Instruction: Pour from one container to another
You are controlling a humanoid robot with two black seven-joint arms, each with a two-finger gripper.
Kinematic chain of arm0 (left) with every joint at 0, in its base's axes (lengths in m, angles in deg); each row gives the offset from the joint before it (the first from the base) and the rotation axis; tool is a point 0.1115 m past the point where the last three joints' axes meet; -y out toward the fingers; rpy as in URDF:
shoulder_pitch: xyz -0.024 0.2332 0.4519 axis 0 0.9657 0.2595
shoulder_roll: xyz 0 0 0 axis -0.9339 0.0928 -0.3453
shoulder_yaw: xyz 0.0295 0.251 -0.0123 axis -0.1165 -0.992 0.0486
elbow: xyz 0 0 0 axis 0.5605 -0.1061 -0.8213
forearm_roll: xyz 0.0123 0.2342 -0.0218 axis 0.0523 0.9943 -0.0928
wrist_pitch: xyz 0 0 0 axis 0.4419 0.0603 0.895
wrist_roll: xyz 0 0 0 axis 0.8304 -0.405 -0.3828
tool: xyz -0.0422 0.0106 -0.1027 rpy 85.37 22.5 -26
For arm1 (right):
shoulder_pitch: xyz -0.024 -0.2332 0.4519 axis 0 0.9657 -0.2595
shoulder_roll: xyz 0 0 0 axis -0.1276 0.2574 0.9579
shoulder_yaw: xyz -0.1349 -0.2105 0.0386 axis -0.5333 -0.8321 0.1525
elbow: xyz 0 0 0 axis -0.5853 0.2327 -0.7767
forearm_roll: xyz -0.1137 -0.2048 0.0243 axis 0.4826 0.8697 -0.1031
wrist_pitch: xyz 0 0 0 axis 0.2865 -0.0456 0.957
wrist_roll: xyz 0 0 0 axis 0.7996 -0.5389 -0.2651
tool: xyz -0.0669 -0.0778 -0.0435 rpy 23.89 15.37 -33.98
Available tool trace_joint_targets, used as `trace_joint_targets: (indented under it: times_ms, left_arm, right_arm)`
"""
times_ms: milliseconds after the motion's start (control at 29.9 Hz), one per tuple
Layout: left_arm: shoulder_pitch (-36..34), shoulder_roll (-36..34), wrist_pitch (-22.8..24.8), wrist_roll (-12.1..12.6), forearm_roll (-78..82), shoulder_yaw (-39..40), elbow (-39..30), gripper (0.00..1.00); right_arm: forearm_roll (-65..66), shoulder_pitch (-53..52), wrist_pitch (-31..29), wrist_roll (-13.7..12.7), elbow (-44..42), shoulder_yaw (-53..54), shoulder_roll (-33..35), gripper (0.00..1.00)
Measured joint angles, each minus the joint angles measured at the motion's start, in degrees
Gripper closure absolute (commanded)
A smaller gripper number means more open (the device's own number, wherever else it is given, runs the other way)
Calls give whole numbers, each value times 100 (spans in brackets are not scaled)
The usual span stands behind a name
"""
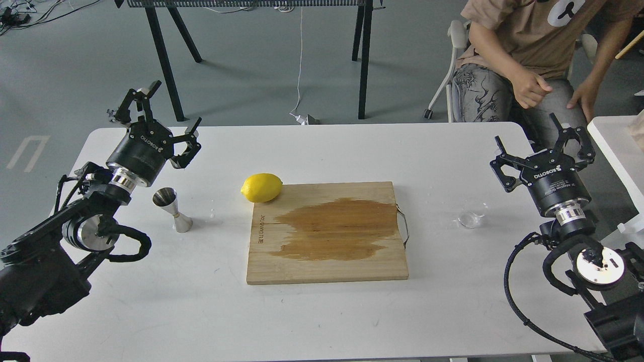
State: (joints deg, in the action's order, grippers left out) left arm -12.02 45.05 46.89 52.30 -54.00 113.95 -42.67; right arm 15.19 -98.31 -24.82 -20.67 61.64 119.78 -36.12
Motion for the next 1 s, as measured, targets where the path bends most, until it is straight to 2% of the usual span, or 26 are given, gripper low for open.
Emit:
trace_joint_targets:
  times_ms: [669, 869, 1003]
  left_arm:
    - [51, -101, 0, -4, -601, 33, 254, 0]
    - [21, -791, 0, -4, -283, 35, 270, 1]
    - [-48, -1412, 0, -4, 720, 40, 241, 1]
  right_arm:
    - [0, -31, 0, -4, 50, -20, 0, 1]
    - [-6, -35, 0, -8, 52, -1, 0, 1]
    - [-5, -34, 0, -13, 52, 0, 0, 1]
